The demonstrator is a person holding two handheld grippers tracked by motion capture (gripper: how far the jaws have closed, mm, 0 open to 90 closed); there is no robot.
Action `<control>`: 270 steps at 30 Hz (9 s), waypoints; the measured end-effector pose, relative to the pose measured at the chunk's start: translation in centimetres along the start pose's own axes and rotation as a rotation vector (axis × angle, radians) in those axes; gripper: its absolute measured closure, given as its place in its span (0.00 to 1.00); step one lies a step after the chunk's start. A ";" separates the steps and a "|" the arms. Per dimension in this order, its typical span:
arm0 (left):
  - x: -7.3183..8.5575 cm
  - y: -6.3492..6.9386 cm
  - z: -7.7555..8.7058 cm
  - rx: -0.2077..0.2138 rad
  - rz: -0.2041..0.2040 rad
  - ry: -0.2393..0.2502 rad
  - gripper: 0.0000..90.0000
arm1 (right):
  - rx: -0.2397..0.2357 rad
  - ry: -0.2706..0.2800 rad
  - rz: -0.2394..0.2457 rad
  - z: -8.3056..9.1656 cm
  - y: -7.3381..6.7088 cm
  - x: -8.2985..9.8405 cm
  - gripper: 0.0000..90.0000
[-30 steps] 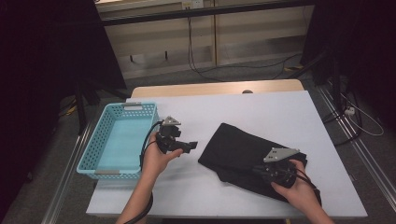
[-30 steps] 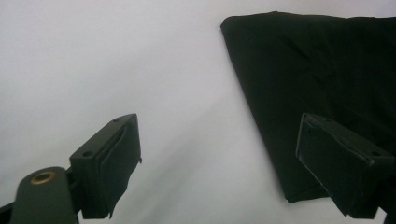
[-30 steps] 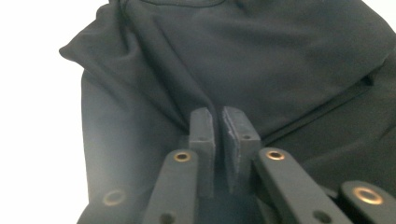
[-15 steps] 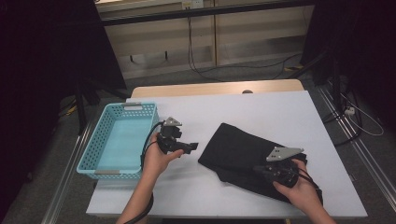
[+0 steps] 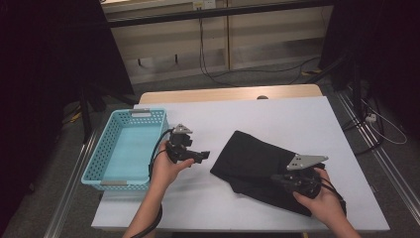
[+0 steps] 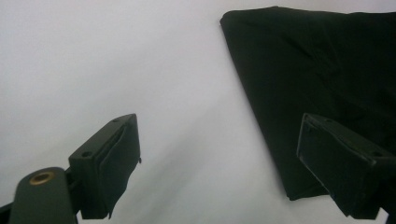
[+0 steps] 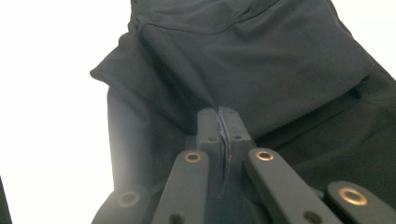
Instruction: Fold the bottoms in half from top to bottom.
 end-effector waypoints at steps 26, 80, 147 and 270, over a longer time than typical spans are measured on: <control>-0.1 -0.1 0.6 0.002 0.000 0.012 0.15 | 0.015 -0.003 -0.010 2.5 0.2 1.5 0.99; -0.2 -0.2 0.7 0.004 0.000 0.016 0.14 | 0.008 0.036 -0.056 5.5 0.3 3.0 0.99; -0.2 0.2 0.4 0.009 -0.011 0.005 0.14 | 0.122 0.092 -0.112 11.2 -0.7 5.9 0.74; 3.4 8.5 -5.1 0.158 -0.118 -0.154 0.40 | 0.272 0.033 -0.232 2.2 7.0 2.6 0.20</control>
Point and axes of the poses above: each handheld gripper's, and its own axes: z roughly backward along the jaws, x roughly out of its underside, y roughly to its right, the point moved 1 cm from there along -z, roughly forward along the jaws, and after that the axes turned 11 degrees about z, right-handed, at the moved point
